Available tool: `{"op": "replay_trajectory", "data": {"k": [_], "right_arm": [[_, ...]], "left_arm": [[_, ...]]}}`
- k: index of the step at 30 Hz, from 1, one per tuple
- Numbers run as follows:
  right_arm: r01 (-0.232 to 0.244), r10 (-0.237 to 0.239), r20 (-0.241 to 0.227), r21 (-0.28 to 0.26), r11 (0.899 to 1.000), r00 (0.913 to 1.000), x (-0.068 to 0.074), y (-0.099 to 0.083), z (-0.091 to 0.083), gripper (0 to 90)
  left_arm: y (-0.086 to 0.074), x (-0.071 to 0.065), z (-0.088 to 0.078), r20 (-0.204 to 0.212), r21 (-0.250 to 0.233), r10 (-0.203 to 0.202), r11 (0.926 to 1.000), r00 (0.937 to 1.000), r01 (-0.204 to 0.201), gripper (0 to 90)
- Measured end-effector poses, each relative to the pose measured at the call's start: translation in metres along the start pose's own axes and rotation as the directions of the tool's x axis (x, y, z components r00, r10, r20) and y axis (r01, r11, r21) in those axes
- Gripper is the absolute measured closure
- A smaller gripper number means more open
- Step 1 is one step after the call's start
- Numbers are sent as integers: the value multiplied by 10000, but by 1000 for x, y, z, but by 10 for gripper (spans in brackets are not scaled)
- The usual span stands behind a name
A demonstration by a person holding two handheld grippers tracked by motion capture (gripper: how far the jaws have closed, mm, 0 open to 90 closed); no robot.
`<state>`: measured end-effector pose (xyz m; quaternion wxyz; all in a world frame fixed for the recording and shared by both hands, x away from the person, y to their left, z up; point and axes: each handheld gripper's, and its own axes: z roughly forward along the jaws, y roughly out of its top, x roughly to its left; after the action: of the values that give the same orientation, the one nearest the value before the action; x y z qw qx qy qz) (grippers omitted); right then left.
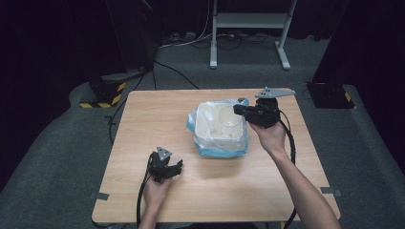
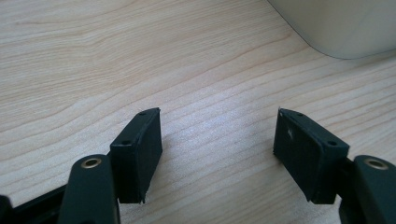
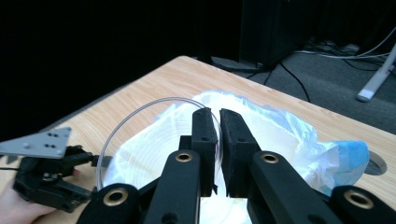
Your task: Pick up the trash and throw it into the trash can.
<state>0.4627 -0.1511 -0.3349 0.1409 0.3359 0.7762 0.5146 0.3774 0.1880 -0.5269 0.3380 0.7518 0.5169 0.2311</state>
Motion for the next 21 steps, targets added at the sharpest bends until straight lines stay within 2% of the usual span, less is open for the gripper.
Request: {"op": "replay_trajectory", "data": {"k": [9,13,15,21], "right_arm": [[-197,195,76,351,9992,9998,-5,-7,18,833],[-454,455,5,453,9979,9990,-10,-14,23,705],[-464,460,123,381,9982,9989,-12,-18,22,653],[-341,335,343,150,9993,9988,-13,-22,13,593]], "left_arm": [[0,0,0,-3,-11,-6,10000,10000,6,321],[0,0,0,-3,-17,-5,10000,10000,5,321],[0,0,0,-3,-16,-3,10000,10000,3,321],[0,0,0,-4,-16,-2,10000,10000,2,321]]}}
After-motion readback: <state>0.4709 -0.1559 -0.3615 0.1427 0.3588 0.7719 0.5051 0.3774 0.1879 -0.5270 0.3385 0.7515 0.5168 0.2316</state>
